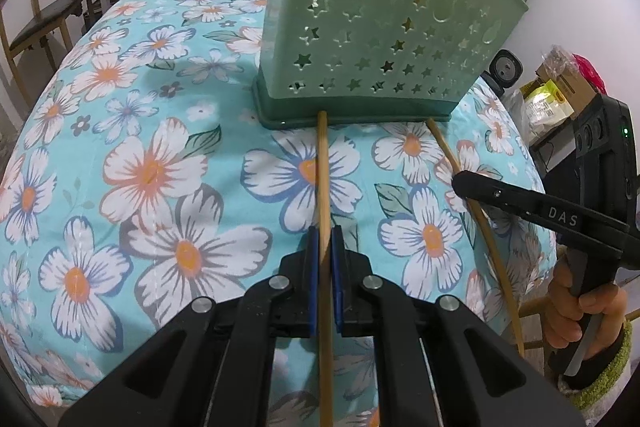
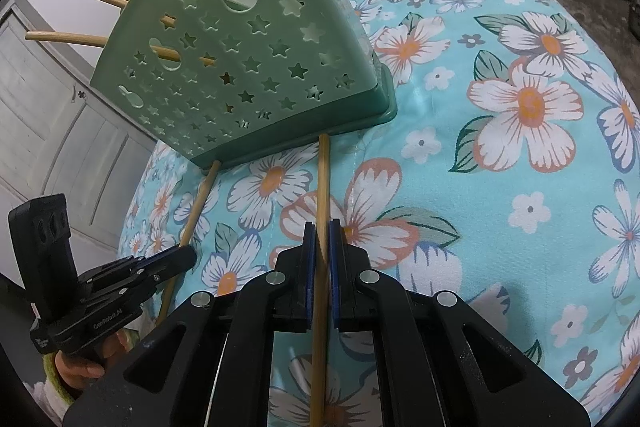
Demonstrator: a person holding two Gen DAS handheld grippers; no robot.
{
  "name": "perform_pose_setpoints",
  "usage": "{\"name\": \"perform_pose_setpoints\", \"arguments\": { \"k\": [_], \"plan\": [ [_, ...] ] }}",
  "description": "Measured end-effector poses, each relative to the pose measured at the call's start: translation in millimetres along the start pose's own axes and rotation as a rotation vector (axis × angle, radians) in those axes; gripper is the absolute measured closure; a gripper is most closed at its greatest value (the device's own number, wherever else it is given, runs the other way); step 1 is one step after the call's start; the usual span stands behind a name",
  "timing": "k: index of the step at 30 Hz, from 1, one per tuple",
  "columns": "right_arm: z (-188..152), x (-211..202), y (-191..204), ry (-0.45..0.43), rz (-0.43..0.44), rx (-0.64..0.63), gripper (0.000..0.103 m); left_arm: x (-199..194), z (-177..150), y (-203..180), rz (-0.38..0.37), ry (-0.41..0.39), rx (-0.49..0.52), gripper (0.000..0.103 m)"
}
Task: Organize utensils
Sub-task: 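Lift both chopsticks off the quilt beside the green holder with both tools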
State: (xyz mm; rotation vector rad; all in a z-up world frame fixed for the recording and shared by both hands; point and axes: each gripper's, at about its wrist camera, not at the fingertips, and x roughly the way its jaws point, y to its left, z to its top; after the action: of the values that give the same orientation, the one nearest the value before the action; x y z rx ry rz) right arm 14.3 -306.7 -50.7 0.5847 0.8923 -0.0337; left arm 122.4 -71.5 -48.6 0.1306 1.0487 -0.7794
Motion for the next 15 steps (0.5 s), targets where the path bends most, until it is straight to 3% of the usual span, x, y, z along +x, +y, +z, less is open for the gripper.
{"name": "perform_pose_setpoints", "arguments": {
  "k": [15],
  "plan": [
    [1, -1, -3, 0.000, 0.005, 0.001, 0.099, 28, 45, -1, -0.031, 0.055, 0.065, 0.097]
  ]
}}
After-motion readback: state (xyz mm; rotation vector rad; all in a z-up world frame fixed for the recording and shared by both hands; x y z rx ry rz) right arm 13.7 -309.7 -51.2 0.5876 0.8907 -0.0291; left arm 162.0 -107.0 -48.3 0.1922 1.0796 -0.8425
